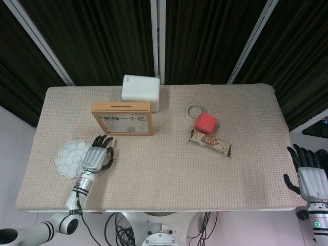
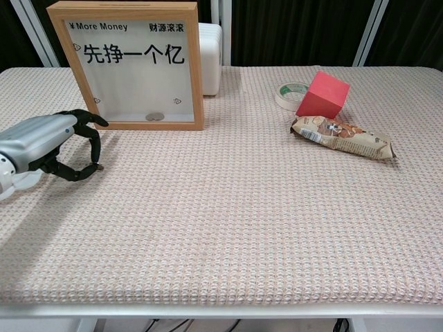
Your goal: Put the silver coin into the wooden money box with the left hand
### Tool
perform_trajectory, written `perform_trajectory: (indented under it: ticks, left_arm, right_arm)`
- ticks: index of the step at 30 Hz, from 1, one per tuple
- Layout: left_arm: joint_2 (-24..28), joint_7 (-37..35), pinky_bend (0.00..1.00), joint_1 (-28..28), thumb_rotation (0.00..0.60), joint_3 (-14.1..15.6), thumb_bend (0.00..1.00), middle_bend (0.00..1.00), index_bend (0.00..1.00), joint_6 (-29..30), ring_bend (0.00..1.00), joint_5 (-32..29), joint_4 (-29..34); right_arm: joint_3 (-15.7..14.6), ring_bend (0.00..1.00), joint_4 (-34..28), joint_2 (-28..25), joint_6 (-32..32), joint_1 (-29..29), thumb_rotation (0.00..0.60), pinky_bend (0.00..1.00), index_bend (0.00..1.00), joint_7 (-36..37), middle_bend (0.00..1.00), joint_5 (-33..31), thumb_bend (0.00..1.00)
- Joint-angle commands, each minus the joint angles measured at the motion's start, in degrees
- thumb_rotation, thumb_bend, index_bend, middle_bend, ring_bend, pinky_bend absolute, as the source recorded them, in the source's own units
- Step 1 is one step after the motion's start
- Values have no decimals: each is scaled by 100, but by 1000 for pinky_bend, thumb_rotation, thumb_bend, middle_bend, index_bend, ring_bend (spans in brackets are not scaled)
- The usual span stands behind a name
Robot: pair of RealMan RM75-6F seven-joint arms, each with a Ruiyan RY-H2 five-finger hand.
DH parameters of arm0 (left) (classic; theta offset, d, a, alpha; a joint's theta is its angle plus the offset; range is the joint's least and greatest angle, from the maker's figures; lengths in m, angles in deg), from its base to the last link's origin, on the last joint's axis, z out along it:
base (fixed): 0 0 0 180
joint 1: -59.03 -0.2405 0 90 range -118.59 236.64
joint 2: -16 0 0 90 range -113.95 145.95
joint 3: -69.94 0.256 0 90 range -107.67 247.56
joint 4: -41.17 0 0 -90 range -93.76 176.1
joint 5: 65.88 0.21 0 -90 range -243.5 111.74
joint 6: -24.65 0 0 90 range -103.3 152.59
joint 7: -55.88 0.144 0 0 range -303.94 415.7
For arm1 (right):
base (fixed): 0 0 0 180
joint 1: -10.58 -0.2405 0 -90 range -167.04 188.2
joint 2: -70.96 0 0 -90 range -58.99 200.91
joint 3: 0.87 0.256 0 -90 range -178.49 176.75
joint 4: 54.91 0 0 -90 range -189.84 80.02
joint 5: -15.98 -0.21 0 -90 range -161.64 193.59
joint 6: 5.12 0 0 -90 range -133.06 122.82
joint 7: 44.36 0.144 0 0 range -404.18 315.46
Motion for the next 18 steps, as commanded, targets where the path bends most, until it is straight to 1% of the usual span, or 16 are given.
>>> perform_trajectory:
  ticks: [1, 5, 10, 13, 16, 18]
  left_arm:
    - [-5, -7, 70, 7, 600, -4, 366, 120, 571, -9, 0, -3, -2]
    - [-2, -10, 70, 20, 600, -16, 369, 124, 588, -35, 0, -21, 21]
    - [21, 23, 70, 26, 600, -41, 409, 133, 609, -74, 0, -81, 85]
    - [45, 11, 70, 14, 600, -42, 417, 136, 612, -64, 0, -89, 141]
    - [161, -51, 70, -44, 600, -16, 416, 137, 612, 6, 0, -61, 359]
    - [334, -55, 70, -156, 600, 53, 416, 139, 612, 176, 0, 16, 628]
  right_arm:
    - [0, 0, 7, -1, 3, 1, 600, 0, 0, 11, 0, -5, 323]
    - [2, 0, 27, 2, 17, -1, 600, 0, 0, 42, 0, -14, 323]
    - [4, 0, 50, 0, 38, -7, 600, 0, 0, 72, 0, -24, 323]
    - [5, 0, 53, -4, 35, -6, 600, 0, 0, 90, 0, -21, 323]
    - [5, 0, 52, -12, 28, -2, 600, 0, 0, 108, 0, -16, 323]
    - [9, 0, 40, -24, 13, 2, 600, 0, 0, 126, 0, -8, 323]
